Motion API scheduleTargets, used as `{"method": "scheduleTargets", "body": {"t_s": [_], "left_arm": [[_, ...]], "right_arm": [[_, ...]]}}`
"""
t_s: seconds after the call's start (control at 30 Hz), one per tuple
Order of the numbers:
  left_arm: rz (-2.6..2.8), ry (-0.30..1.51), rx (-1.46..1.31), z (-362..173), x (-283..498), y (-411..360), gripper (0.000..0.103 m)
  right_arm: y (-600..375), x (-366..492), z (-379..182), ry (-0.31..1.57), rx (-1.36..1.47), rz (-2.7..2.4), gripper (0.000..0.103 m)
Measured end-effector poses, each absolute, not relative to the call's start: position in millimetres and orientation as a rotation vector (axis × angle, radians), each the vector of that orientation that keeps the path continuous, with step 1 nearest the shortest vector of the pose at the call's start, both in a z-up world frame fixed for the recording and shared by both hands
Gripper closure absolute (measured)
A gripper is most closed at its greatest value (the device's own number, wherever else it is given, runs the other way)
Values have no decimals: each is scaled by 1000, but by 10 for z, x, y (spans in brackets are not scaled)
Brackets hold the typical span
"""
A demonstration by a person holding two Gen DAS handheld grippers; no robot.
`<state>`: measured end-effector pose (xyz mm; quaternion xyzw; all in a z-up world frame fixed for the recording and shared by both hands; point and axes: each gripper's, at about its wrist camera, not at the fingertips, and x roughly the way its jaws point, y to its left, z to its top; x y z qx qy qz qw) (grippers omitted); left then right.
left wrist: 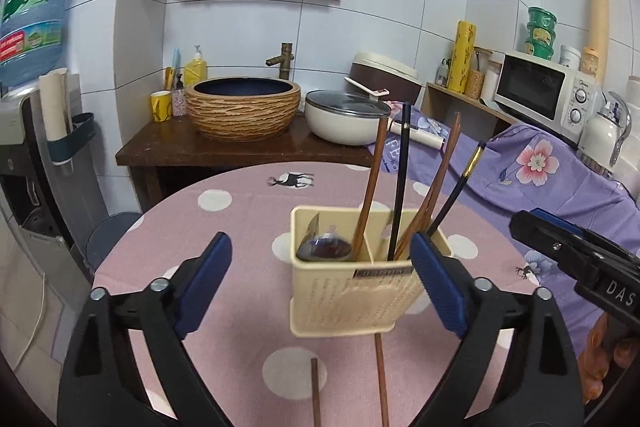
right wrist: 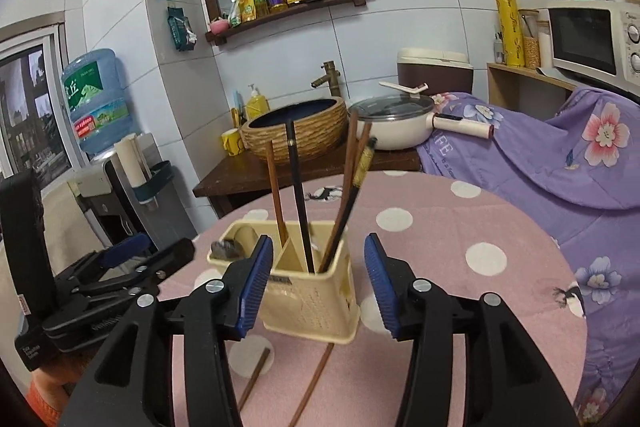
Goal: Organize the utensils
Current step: 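Withdraw both tools from the holder, then grasp a brown chopstick on the table with the left tool while the right tool grasps another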
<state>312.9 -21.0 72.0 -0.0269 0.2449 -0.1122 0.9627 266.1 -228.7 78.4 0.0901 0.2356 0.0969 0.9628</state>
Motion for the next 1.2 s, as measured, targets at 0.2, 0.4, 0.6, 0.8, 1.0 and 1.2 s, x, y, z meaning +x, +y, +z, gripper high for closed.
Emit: {"method": "scheduleTargets", "body": {"t_s": [0.2, 0.4, 0.6, 0.8, 1.0, 1.2], "left_arm": [[-193, 570, -36, 325, 2852, -52, 6], [-171, 705, -54, -254, 2706, 45, 6], [-168, 790, -22, -632, 2624, 12, 6], [-176, 817, 21, -742, 2607, -57, 6], [-173, 818, 127, -778, 2606, -143, 6], [-192, 823, 119, -793, 2625, -184, 6]], "right_arm": [[-2221, 2454, 440, 576, 155, 195, 52], [-2125, 2461, -76, 730, 174, 171, 52], [-1977, 2591, -549, 882, 210, 166, 52], [-1803, 2804, -754, 958, 241, 176, 66], [-1695, 3038, -908, 1012, 225, 118, 80], [-1581, 3125, -903, 1009, 168, 74, 87]]}}
